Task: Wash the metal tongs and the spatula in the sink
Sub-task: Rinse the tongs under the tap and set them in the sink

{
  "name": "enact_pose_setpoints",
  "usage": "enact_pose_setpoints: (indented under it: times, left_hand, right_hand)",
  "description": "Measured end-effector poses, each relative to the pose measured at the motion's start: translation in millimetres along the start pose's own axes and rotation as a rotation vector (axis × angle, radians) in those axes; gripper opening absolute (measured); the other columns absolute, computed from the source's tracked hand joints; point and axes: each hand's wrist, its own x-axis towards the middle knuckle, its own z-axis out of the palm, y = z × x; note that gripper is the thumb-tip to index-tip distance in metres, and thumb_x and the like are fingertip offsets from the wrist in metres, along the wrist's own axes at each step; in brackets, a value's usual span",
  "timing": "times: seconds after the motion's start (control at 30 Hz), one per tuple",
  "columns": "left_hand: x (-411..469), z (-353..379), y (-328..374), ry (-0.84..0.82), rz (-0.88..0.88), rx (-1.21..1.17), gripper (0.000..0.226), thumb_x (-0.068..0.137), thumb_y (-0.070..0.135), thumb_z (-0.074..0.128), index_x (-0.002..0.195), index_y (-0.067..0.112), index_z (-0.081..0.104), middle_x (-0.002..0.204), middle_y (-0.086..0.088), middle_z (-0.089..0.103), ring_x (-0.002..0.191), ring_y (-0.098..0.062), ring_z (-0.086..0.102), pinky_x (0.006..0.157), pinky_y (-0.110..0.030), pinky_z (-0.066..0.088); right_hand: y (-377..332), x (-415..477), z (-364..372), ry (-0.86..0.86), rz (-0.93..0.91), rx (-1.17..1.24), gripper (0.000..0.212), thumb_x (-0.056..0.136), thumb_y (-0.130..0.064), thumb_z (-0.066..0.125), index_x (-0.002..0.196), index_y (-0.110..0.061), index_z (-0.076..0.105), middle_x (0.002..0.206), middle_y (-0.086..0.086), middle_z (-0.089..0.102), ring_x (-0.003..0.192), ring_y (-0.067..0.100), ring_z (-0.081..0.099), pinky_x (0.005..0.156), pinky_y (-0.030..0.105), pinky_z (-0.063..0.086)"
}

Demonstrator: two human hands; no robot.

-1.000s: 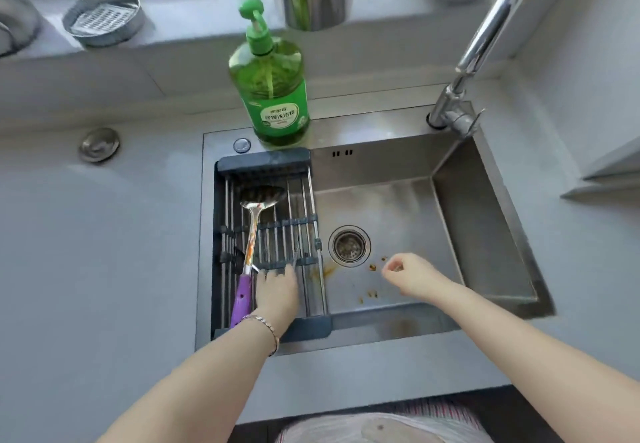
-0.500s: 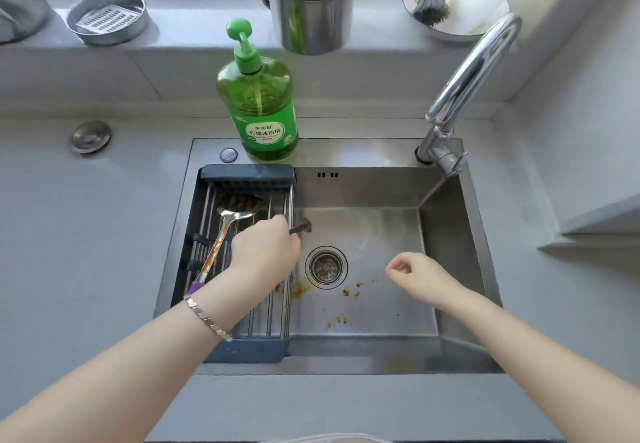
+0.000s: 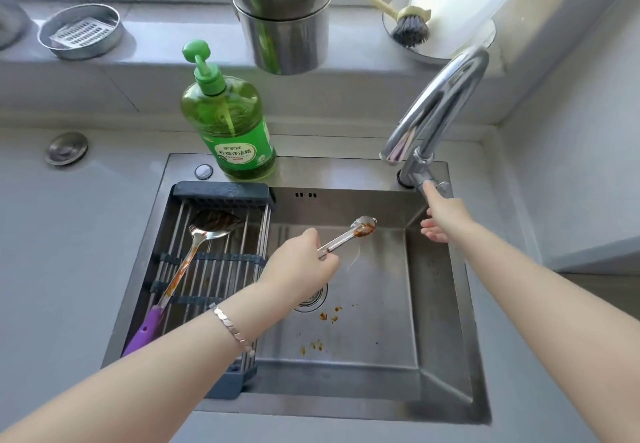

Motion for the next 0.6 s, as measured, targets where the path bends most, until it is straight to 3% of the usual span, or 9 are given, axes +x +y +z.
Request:
enact_pose_setpoints:
  times: [0.2,0.3,0.43,0.5,0.6]
  left_hand:
    - [10.5,2.3,0.5,0.04,0.047,0.087,0.023,0.091,0.032,0.046,0.087,0.009,0.047,0.074,-0.002,0.051,0.071,-0.027,0.049,0.059,-0.029,0.034]
    - [12.6,3.6,-2.1,0.011,0.038,0.138,0.027,0.091,0.031,0.046,0.075,0.009,0.048,0.065,-0.001,0.047,0.067,-0.026,0.049,0.053,-0.028,0.032]
    - [12.5,2.7,-4.0,-0.011,0.017,0.126,0.034,0.089,0.03,0.046,0.061,0.013,0.037,0.057,0.0,0.041,0.058,-0.024,0.041,0.047,-0.026,0.026]
    - [10.7,1.1,-4.2,-0.011,0.008,0.089,0.034,0.089,0.029,0.047,0.06,0.013,0.037,0.056,0.0,0.04,0.056,-0.023,0.038,0.048,-0.026,0.027]
    - [6.7,-2.0,-5.2,0.012,0.004,0.055,0.033,0.089,0.029,0.048,0.062,0.012,0.04,0.057,-0.001,0.041,0.055,-0.022,0.039,0.048,-0.026,0.028]
  right_hand:
    - [-19.0,12.4,13.9,0.069,0.039,0.009,0.053,0.097,-0.048,0.026,0.078,-0.003,0.047,0.087,0.015,0.059,0.05,0.021,0.052,0.034,0.02,0.044]
    - [-15.6,7.7,16.2,0.147,0.001,-0.032,0.048,0.096,-0.048,0.02,0.094,-0.009,0.047,0.093,0.014,0.062,0.049,0.023,0.052,0.056,0.032,0.051]
    - [-13.8,9.6,17.0,0.168,-0.003,0.049,0.045,0.095,-0.031,0.022,0.108,-0.004,0.055,0.107,0.016,0.065,0.047,0.022,0.05,0.047,0.027,0.044]
    - [-13.1,11.4,17.5,0.169,0.012,0.074,0.046,0.094,-0.028,0.023,0.114,-0.002,0.056,0.098,0.015,0.065,0.047,0.02,0.049,0.045,0.025,0.04]
    - [-8.7,11.7,17.7,0.162,0.021,0.112,0.048,0.094,-0.027,0.024,0.115,0.001,0.056,0.067,0.011,0.057,0.047,0.02,0.047,0.046,0.025,0.039]
